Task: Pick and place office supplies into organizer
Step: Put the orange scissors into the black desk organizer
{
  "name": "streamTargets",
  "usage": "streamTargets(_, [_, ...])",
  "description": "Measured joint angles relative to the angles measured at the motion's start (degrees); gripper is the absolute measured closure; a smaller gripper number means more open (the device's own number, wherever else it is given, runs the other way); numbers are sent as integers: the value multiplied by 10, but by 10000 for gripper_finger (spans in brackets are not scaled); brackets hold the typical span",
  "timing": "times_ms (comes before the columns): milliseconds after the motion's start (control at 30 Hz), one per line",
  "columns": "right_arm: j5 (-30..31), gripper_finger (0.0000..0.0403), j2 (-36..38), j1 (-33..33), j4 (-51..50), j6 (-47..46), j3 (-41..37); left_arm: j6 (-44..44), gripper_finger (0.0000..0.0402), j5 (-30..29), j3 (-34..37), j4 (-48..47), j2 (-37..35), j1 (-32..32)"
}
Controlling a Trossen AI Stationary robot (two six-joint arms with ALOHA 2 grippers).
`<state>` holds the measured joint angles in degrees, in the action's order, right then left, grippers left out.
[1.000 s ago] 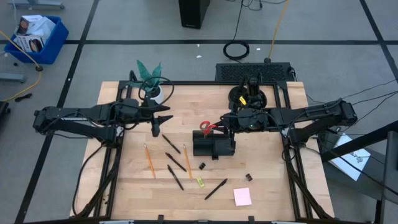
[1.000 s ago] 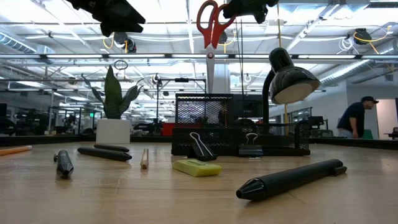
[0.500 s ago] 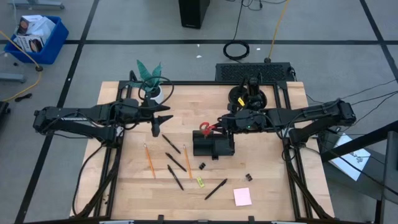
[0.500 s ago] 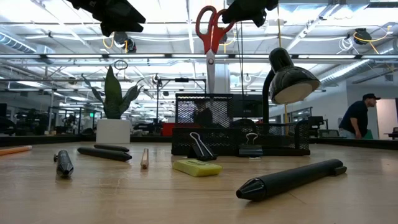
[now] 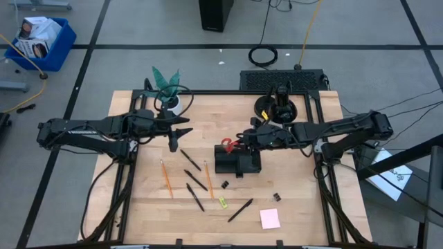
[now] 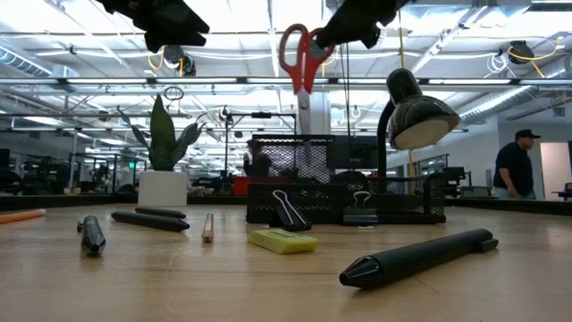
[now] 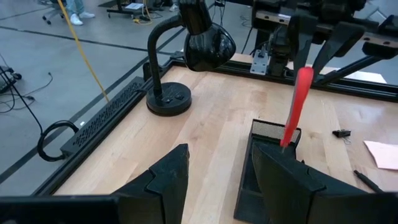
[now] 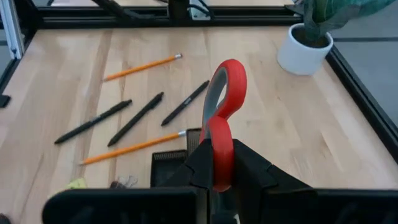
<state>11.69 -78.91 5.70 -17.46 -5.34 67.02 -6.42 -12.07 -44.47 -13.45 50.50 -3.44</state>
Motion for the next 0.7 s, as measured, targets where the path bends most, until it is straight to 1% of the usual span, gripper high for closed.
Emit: streamTargets(700, [-1,378,-59,0,10,0,0,-1,217,0,0,0,0,6])
